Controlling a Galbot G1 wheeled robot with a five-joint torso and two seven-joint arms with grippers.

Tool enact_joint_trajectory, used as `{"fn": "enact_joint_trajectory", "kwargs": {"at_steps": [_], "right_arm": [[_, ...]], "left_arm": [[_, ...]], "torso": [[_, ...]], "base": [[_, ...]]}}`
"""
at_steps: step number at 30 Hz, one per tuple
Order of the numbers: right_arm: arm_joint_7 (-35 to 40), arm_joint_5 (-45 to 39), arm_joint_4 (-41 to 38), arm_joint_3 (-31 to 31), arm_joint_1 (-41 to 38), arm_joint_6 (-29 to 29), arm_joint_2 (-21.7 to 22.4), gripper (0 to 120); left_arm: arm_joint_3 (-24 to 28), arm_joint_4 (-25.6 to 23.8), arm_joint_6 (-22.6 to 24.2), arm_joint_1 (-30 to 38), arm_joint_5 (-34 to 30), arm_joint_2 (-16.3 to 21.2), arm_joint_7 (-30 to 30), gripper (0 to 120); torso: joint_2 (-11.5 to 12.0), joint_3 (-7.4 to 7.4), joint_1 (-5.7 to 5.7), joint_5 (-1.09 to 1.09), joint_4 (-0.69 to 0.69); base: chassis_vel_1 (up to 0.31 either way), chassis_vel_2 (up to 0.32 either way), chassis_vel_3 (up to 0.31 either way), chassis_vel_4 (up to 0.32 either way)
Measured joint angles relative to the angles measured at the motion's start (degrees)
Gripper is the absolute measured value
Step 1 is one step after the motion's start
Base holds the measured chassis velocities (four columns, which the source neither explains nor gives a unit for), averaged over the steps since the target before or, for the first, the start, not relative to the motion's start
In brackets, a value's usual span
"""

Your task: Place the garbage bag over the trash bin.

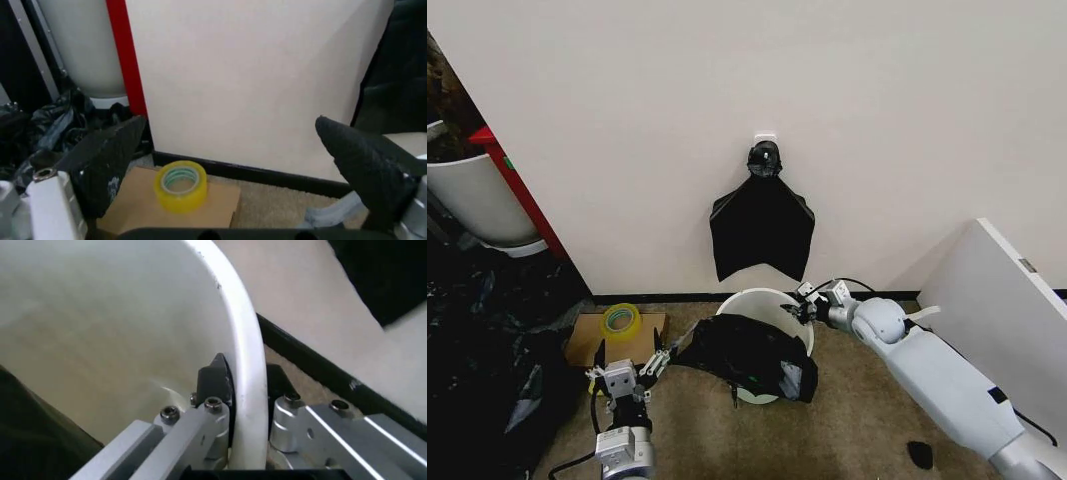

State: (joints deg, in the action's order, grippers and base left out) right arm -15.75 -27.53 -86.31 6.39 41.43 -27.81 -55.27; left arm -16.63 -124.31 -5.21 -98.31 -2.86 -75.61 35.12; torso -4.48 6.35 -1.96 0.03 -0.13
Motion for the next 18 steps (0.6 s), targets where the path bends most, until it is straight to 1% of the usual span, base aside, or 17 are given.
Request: {"fn": "enact_joint_trajectory", "kwargs": {"at_steps": [1,2,4,5,6,7,8,9,10,11,13,14,15,16,17,18], "right_arm": [[0.0,0.0,0.0,0.0,0.0,0.0,0.0,3],[3.6,-2.0,-1.4,0.2,0.8,-0.8,0.6,3],[19.2,-11.1,-7.2,1.9,3.8,-2.3,2.3,3],[26.1,-15.9,-9.9,2.9,5.2,-1.1,2.9,3],[26.1,-15.9,-9.9,2.9,5.2,-1.1,2.9,3],[32.3,-20.3,-12.3,3.5,6.9,0.6,3.1,3],[40.3,-26.0,-15.7,3.3,9.5,2.5,3.2,2],[40.3,-26.0,-15.7,3.3,9.5,2.5,3.2,2],[47.2,-31.3,-19.2,2.3,12.7,5.0,3.2,2],[51.9,-34.9,-22.3,1.0,15.6,8.1,3.1,2],[56.9,-38.2,-25.7,-1.3,19.3,13.5,2.2,1],[56.9,-38.2,-25.7,-1.3,19.3,13.5,2.2,1],[59.5,-39.3,-27.6,-2.9,21.6,16.8,1.1,1],[59.9,-39.4,-27.8,-3.2,22.0,17.3,0.9,1],[61.1,-39.7,-28.7,-4.0,23.2,19.1,0.2,1],[61.1,-39.7,-28.7,-4.0,23.2,19.1,0.2,1]], "left_arm": [[0.0,0.0,0.0,0.0,0.0,0.0,0.0,100],[0.0,-0.3,0.1,0.0,-0.1,0.1,0.1,100],[0.1,-1.0,0.3,-0.1,-0.1,0.4,0.1,100],[0.1,-1.1,0.3,-0.2,-0.1,0.4,0.1,100],[0.1,-1.1,0.3,-0.2,-0.1,0.4,0.1,100],[0.2,-1.1,0.3,-0.2,-0.1,0.4,0.1,100],[0.2,-1.2,0.3,-0.2,0.0,0.4,0.1,100],[0.2,-1.2,0.3,-0.2,0.0,0.4,0.1,100],[0.3,-1.2,0.2,-0.2,0.1,0.3,0.3,100],[0.5,-1.3,0.2,-0.2,0.1,0.2,0.3,100],[0.6,-1.6,0.1,-0.2,0.3,0.2,0.4,100],[0.6,-1.6,0.1,-0.2,0.3,0.2,0.4,100],[0.7,-1.7,0.1,-0.2,0.4,0.1,0.4,100],[0.7,-1.7,0.1,-0.2,0.4,0.1,0.4,100],[0.8,-1.8,0.1,-0.2,0.5,0.1,0.4,100],[0.8,-1.8,0.1,-0.2,0.5,0.1,0.4,100]], "torso": [[0.0,0.0,0.0,0.0,0.0],[0.0,0.0,0.0,-0.01,0.0],[0.0,0.0,0.0,0.0,-0.03],[0.0,0.0,0.0,0.03,-0.03],[0.0,0.0,0.0,0.03,-0.03],[0.0,0.0,0.0,0.03,-0.03],[0.0,0.0,0.0,-0.01,0.0],[0.0,0.0,0.0,-0.01,0.0],[0.0,0.0,0.0,-0.02,-0.01],[0.0,0.0,0.0,0.02,-0.02],[0.0,0.0,0.0,0.02,-0.03],[0.0,0.0,0.0,0.02,-0.03],[0.0,0.0,0.0,0.01,-0.04],[0.0,0.0,0.0,0.01,-0.04],[0.0,0.0,0.0,0.01,-0.02],[0.0,0.0,0.0,0.01,-0.02]], "base": [[0.0,0.0,0.0,0.0],[0.0,0.0,0.0,0.0],[0.0,0.0,0.0,0.0],[0.0,0.0,0.0,0.0],[0.0,0.0,0.0,0.0],[0.0,0.0,0.0,0.0],[0.0,0.0,0.0,0.0],[0.0,0.0,0.0,0.0],[0.0,0.0,0.0,0.0],[0.0,0.0,0.0,0.0],[0.0,0.0,0.0,0.0],[0.0,0.0,0.0,0.0],[0.0,0.0,0.0,0.0],[0.0,0.0,0.0,0.0],[0.0,0.0,0.0,0.0],[0.0,0.0,0.0,0.0]]}}
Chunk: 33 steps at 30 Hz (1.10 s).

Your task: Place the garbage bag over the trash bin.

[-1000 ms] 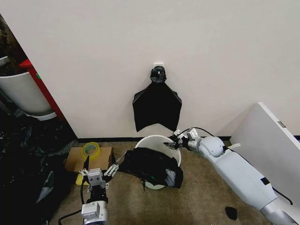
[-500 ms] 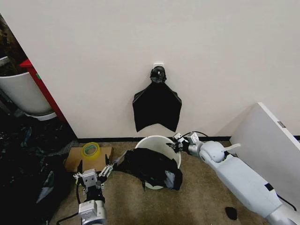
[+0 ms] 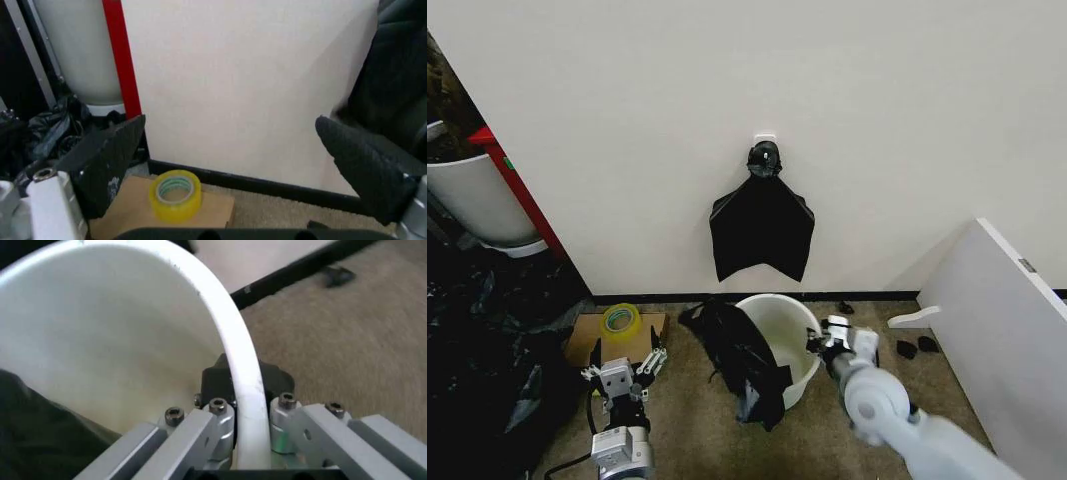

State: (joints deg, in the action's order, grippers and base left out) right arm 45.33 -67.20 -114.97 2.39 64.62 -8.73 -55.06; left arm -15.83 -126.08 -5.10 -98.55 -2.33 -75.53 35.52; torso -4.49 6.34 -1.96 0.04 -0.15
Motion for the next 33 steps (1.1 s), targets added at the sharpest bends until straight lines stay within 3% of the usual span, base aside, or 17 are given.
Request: {"fn": "enact_joint_trajectory", "kwargs": {"at_steps": [3,6,20,28,33], "right_arm": [[4.7,0.7,-1.0,-3.3,4.1,7.3,-4.6,1],[7.3,2.0,-0.3,-5.2,6.9,9.3,-8.0,1],[6.8,12.9,-0.4,-2.0,11.7,5.6,-7.2,3],[6.5,22.9,-6.0,-2.1,16.5,4.3,-4.7,36],[5.4,31.3,-7.5,-1.4,18.3,6.6,-2.8,47]], "left_arm": [[0.3,-0.8,0.0,-0.2,0.5,-0.2,0.0,100],[0.4,-2.2,-0.1,-0.9,0.7,-0.3,0.0,100],[0.7,-4.5,-1.9,-2.5,0.4,-1.0,-0.1,100],[0.4,-5.9,-1.8,-2.7,-3.3,-0.3,-1.3,100],[-0.3,-4.4,-2.7,-1.7,-5.3,0.3,-3.3,100]], "torso": [[0.0,0.0,0.0,-0.01,0.0],[0.0,0.0,0.0,-0.01,0.01],[0.0,0.0,0.0,-0.01,0.01],[0.0,0.0,0.0,-0.01,0.01],[0.0,0.01,0.0,0.0,0.0]], "base": [[0.0,0.0,0.0,0.0],[0.0,0.0,0.0,0.0],[0.0,0.0,0.0,0.0],[0.0,0.0,0.0,0.0],[0.0,0.0,0.0,0.0]]}}
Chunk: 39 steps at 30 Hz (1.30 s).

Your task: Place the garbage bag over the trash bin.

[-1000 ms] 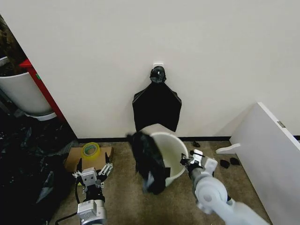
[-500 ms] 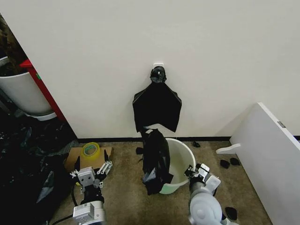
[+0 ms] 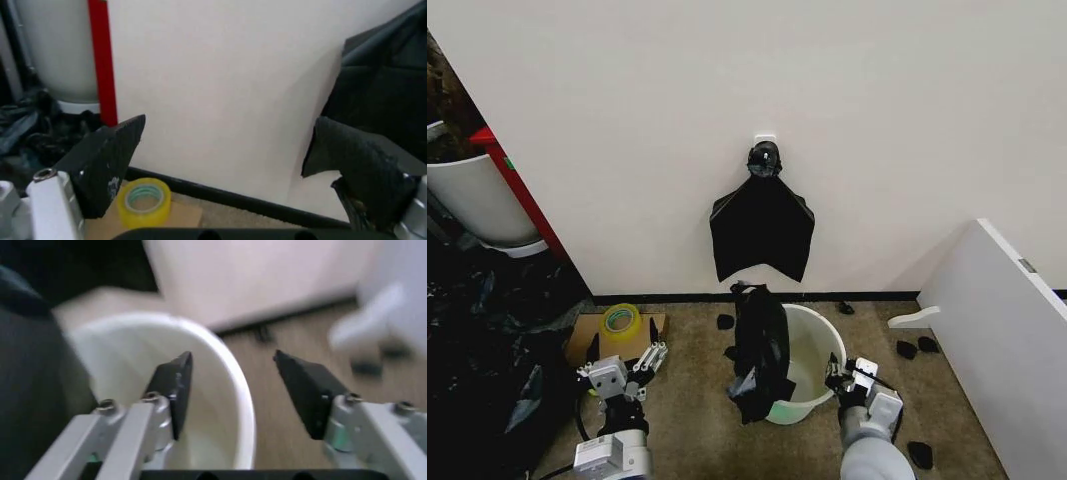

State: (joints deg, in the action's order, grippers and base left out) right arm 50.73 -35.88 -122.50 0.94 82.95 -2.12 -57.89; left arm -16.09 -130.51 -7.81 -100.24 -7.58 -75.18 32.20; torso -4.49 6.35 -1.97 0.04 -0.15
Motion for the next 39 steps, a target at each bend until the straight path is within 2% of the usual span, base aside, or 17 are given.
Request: {"fn": "enact_joint_trajectory", "kwargs": {"at_steps": [3,7,8,10,13,19,24,26,27,29,31,33,36,37,39], "right_arm": [[-8.5,10.7,-2.7,1.1,2.1,5.6,4.4,66],[-14.1,12.5,-4.2,2.0,1.8,7.3,6.7,74],[-17.8,11.8,-5.2,3.3,0.4,7.5,8.0,81],[-21.8,8.7,-6.3,6.0,-3.2,4.5,8.5,89],[-22.2,6.2,-6.6,9.3,-6.9,-0.8,7.7,97],[-20.8,8.1,-2.3,13.9,-13.5,-7.6,5.0,100],[-19.5,12.7,1.5,14.3,-15.6,-10.2,3.2,89],[-18.0,13.1,1.8,14.4,-15.5,-12.1,2.9,79],[-17.0,12.7,1.7,14.4,-15.3,-13.2,2.9,73],[-16.5,12.3,1.6,14.4,-15.3,-13.8,2.9,72],[-15.2,10.5,1.1,14.3,-15.1,-15.4,2.9,60],[-14.6,9.5,0.7,14.0,-14.9,-15.9,2.8,59],[-12.9,5.8,-0.8,13.2,-14.0,-16.6,2.7,42],[-12.9,5.8,-0.8,13.2,-14.0,-16.6,2.7,42],[-12.5,4.4,-1.7,12.6,-13.2,-16.6,2.8,33]], "left_arm": [[-0.7,1.9,-2.2,0.8,-1.4,0.8,-2.6,100],[-0.9,2.9,-4.3,1.4,-2.7,1.3,-4.8,100],[-1.0,4.0,-6.1,2.1,-3.5,1.6,-6.8,100],[-1.0,6.2,-7.9,3.8,-4.2,1.9,-9.7,100],[-0.7,7.1,-8.1,5.4,-6.1,2.2,-11.0,100],[-0.5,9.5,-7.7,8.0,-7.5,2.7,-11.2,100],[-0.5,11.0,-6.1,9.4,-9.5,3.2,-11.0,100],[-0.5,11.0,-4.7,9.6,-11.2,3.8,-11.4,100],[-0.5,11.0,-4.3,9.8,-11.7,4.1,-11.8,100],[-0.5,11.1,-4.1,10.0,-11.9,4.4,-12.1,100],[-0.5,11.5,-3.8,10.7,-12.2,5.0,-12.8,100],[-0.3,11.7,-3.8,11.0,-12.2,5.3,-13.0,100],[0.1,11.9,-3.4,11.4,-12.1,5.6,-13.2,100],[0.1,11.9,-3.4,11.4,-12.1,5.6,-13.2,100],[0.5,12.0,-2.7,11.4,-12.0,5.8,-13.2,100]], "torso": [[0.0,0.0,0.0,0.02,-0.01],[0.0,0.0,0.0,-0.01,0.0],[0.0,0.0,0.0,-0.01,0.0],[0.0,0.0,0.0,-0.01,0.01],[0.0,0.0,0.0,-0.01,0.01],[0.0,0.0,0.0,0.0,0.01],[0.0,0.0,-0.01,-0.01,0.01],[0.0,0.0,-0.01,-0.01,0.01],[0.0,0.0,-0.01,-0.01,0.01],[0.0,0.0,-0.01,0.0,0.0],[0.0,0.0,-0.01,-0.01,0.0],[0.0,0.0,-0.01,-0.01,0.0],[0.0,0.0,-0.01,-0.01,0.0],[0.0,0.0,-0.01,-0.01,0.0],[0.0,0.0,-0.01,-0.01,0.0]], "base": [[0.0,0.0,0.0,0.0],[0.0,0.0,0.0,0.0],[0.0,0.0,0.0,0.0],[0.0,0.0,0.0,0.0],[0.0,0.0,0.0,0.0],[0.0,0.0,0.0,0.0],[0.0,0.0,0.0,0.0],[0.0,0.0,0.0,0.0],[0.0,0.0,0.0,0.0],[0.0,0.0,0.0,0.0],[0.0,0.0,0.0,0.0],[0.0,0.0,0.0,0.0],[0.0,0.0,0.0,0.0],[0.0,0.0,0.0,0.0],[0.0,0.0,0.0,0.0]]}}
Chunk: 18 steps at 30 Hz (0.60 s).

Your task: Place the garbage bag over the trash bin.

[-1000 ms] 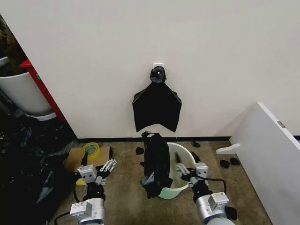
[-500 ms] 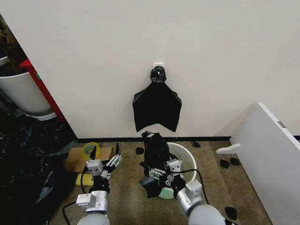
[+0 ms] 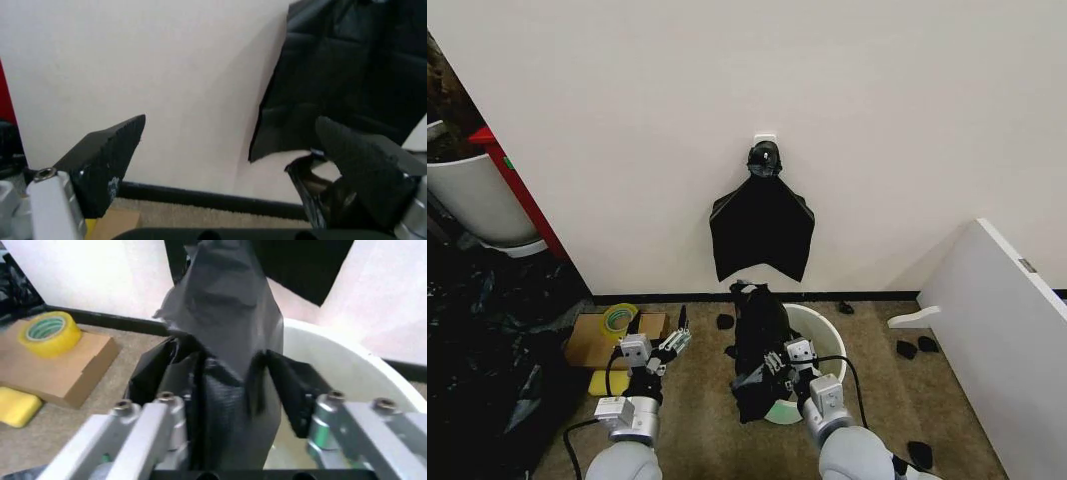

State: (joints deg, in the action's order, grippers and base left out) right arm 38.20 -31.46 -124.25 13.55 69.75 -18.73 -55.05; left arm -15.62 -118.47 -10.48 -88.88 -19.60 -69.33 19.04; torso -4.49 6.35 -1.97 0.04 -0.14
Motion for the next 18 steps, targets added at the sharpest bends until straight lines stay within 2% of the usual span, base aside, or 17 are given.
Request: {"fn": "enact_joint_trajectory", "kwargs": {"at_steps": [2,3,7,8,10,12,13,17,18], "right_arm": [[0.1,-1.4,-0.9,-0.7,0.7,0.2,0.3,24],[0.1,-1.4,-0.9,-0.7,0.7,0.2,0.3,24],[-0.1,-2.1,-1.2,-2.7,1.5,1.6,0.7,6],[-0.1,-2.1,-1.2,-2.7,1.5,1.6,0.7,6],[-0.3,-2.4,-0.7,-3.9,2.1,2.7,0.7,0],[-0.4,-3.1,-0.4,-3.6,2.2,2.9,0.7,0],[-0.4,-3.1,-0.4,-3.6,2.2,2.9,0.7,0],[-0.7,-4.4,0.0,-2.2,1.7,2.9,-0.5,0],[-0.7,-4.4,0.0,-2.2,1.7,2.9,-0.5,0]], "left_arm": [[0.4,0.2,1.5,0.0,-0.1,0.6,0.0,100],[0.4,0.2,1.5,0.0,-0.1,0.6,0.0,100],[1.1,0.4,4.4,0.1,-1.9,2.7,-1.1,100],[1.1,0.4,4.4,0.1,-1.9,2.7,-1.1,100],[1.8,-0.6,9.6,0.9,-7.1,5.3,-2.6,100],[2.2,-1.9,14.3,1.3,-11.8,6.9,-4.5,100],[2.2,-1.9,14.3,1.3,-11.8,6.9,-4.5,100],[3.4,-4.0,24.8,4.7,-21.4,9.8,-8.8,100],[3.4,-4.0,24.8,4.7,-21.4,9.8,-8.8,100]], "torso": [[0.0,0.0,0.0,0.0,0.0],[0.0,0.0,0.0,0.0,0.0],[0.0,0.0,0.01,0.01,0.0],[0.0,0.0,0.01,0.01,0.0],[0.0,0.0,0.01,0.0,0.0],[0.0,0.0,0.01,0.0,-0.01],[0.0,0.0,0.01,0.0,-0.01],[0.0,0.0,0.01,0.0,0.01],[0.0,0.0,0.01,0.0,0.01]], "base": [[0.0,0.0,0.0,0.0],[0.0,0.0,0.0,0.0],[0.0,0.0,0.0,0.0],[0.0,0.0,0.0,0.0],[0.0,0.0,0.0,0.0],[0.0,0.0,0.0,0.0],[0.0,0.0,0.0,0.0],[0.0,0.0,0.0,0.0],[0.0,0.0,0.0,0.0]]}}
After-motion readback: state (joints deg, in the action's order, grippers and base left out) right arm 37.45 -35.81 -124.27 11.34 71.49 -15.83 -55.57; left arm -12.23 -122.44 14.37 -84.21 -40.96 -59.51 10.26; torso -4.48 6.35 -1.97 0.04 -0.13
